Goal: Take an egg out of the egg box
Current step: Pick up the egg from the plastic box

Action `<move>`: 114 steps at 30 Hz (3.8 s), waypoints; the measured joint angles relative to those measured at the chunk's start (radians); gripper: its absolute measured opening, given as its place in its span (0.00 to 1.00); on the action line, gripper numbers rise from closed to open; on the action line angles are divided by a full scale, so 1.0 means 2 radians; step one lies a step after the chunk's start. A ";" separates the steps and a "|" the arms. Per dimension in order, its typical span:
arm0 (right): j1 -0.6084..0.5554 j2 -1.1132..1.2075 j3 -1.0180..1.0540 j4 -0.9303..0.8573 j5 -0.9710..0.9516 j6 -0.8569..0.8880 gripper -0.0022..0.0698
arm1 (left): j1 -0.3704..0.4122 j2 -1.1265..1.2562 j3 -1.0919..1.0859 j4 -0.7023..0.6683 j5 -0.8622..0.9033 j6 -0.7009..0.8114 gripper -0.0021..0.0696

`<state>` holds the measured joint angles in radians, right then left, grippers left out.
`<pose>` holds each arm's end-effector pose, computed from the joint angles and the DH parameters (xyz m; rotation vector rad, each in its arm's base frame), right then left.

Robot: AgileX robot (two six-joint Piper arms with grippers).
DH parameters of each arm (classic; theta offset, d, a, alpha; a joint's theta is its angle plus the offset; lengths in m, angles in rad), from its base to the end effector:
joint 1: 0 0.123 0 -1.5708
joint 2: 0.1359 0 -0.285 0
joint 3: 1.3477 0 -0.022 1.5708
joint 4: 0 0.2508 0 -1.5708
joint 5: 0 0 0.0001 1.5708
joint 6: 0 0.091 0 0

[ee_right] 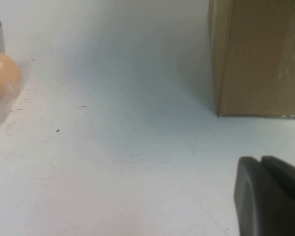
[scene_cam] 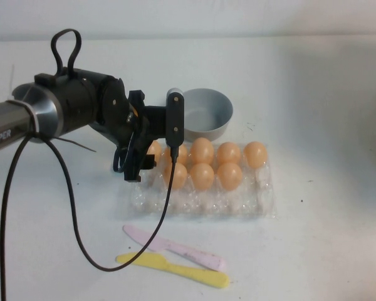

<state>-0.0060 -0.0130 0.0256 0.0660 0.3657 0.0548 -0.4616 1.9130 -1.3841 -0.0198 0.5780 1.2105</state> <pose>0.0528 0.0018 0.1724 0.0976 1.8597 0.0985 0.3710 -0.1856 0.2111 1.9261 1.7641 0.2512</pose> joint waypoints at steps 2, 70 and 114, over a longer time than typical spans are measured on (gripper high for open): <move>0.000 0.000 0.000 0.000 0.000 0.000 0.01 | 0.000 0.000 0.000 0.000 -0.001 0.000 0.63; 0.000 0.000 0.000 0.000 0.000 0.000 0.01 | 0.005 0.001 -0.003 0.010 -0.002 0.017 0.72; 0.000 0.000 0.000 0.000 0.000 0.000 0.01 | 0.005 -0.030 -0.003 0.033 0.007 -0.042 0.55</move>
<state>-0.0060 -0.0130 0.0256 0.0660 0.3657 0.0548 -0.4522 1.8528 -1.3906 0.0469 0.5916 1.1257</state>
